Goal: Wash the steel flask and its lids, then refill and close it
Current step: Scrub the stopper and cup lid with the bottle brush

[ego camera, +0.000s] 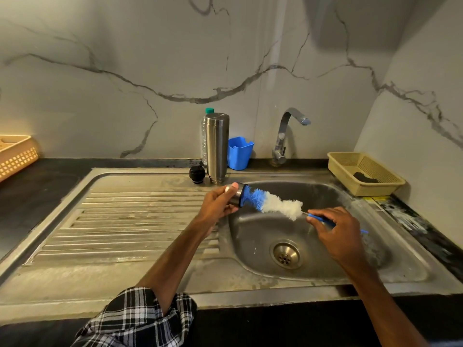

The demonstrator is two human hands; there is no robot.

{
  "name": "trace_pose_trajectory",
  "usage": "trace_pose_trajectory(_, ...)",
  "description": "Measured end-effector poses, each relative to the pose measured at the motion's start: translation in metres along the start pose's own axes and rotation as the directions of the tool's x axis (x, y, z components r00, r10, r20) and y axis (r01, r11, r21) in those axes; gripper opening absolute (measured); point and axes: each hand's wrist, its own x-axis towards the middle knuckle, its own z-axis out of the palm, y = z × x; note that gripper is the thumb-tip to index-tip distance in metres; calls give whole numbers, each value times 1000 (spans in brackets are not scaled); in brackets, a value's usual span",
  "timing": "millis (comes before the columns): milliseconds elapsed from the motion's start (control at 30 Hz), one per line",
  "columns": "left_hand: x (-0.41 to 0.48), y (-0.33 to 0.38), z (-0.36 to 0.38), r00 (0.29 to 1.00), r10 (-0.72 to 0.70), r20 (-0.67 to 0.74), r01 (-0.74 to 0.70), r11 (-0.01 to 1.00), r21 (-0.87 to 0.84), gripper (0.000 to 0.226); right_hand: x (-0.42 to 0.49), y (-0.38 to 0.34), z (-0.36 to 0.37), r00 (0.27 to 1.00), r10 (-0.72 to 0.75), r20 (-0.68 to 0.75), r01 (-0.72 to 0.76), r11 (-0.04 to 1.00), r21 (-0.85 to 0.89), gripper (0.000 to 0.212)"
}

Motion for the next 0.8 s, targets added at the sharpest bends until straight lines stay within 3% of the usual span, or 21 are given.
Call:
trace_pose_trajectory(133, 1, 3, -2, 1000, 17, 5, -17, 999, -49, 41, 0, -2, 0, 998, -11, 66, 10, 1000, 8, 17)
trace_pose_trajectory(200, 1, 5, -5, 999, 47, -6, -48, 997, -59, 38, 0, -7, 1, 980, -1, 197, -3, 1000, 21, 11)
trace_pose_trajectory(300, 4, 3, -7, 995, 100, -25, -99, 994, 40, 41, -2, -14, 1, 938, 40, 345, -45, 999, 6, 37)
trace_pose_trajectory(367, 6, 1, -10, 995, 99, -28, -96, 992, 78, 44, -2, -14, 2, 939, 50, 341, -65, 997, 31, 43)
trace_pose_trajectory(467, 7, 2, -11, 994, 96, -46, -91, 991, 97, 43, 0, -13, 2, 938, 55, 341, -95, 990, 103, 18)
trace_pose_trajectory(533, 7, 3, -10, 994, 96, -53, -91, 992, 92, 42, 0, -11, 2, 958, 38, 283, -71, 991, 110, 22)
trace_pose_trajectory(667, 4, 5, -7, 996, 84, -40, -81, 994, 74, 38, 1, -6, 1, 997, -68, 48, 69, 998, -17, 22)
trace_pose_trajectory(767, 1, 9, -6, 997, 73, -26, -72, 997, 30, 34, 0, -12, -3, 993, -118, 23, 120, 990, -72, 9)
trace_pose_trajectory(800, 0, 10, -5, 998, 63, -23, -63, 998, 7, 33, -1, -15, -4, 994, -97, 50, 101, 991, -89, 19)
